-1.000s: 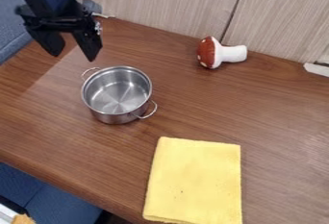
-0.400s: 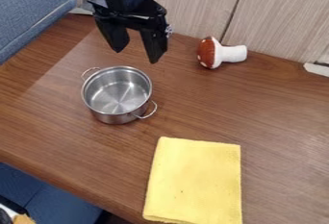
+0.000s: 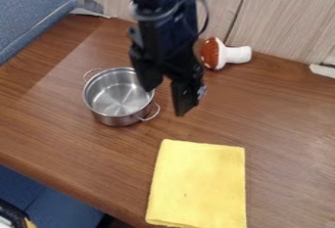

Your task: Move the yellow cloth to the upper right corner of the table

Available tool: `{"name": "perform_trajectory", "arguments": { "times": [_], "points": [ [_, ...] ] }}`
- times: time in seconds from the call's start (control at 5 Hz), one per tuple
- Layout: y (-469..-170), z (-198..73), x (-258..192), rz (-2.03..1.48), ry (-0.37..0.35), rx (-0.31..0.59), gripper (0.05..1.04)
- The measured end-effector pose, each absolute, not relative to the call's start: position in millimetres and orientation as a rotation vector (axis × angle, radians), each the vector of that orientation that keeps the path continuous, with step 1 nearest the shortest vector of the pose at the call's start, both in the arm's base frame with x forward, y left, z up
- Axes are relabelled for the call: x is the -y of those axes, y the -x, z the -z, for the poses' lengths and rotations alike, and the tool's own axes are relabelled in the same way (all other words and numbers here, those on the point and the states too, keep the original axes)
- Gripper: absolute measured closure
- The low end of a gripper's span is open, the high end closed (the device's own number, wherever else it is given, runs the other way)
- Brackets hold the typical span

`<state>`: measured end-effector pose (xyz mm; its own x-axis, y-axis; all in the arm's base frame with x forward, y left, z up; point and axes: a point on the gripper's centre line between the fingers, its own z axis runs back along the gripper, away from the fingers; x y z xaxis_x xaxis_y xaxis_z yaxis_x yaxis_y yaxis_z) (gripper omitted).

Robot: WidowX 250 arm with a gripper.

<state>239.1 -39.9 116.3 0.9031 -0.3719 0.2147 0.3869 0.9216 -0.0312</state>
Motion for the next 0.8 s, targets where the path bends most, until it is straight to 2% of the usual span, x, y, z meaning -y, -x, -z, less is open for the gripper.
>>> {"name": "perform_trajectory", "arguments": {
  "times": [0.4, 0.8],
  "points": [
    [-218.5, -81.8, 62.8, 0.583, 0.044, 0.137, 0.083],
    [-212.8, -47.5, 71.2, 0.689, 0.012, 0.09, 0.083]
  ]
}}
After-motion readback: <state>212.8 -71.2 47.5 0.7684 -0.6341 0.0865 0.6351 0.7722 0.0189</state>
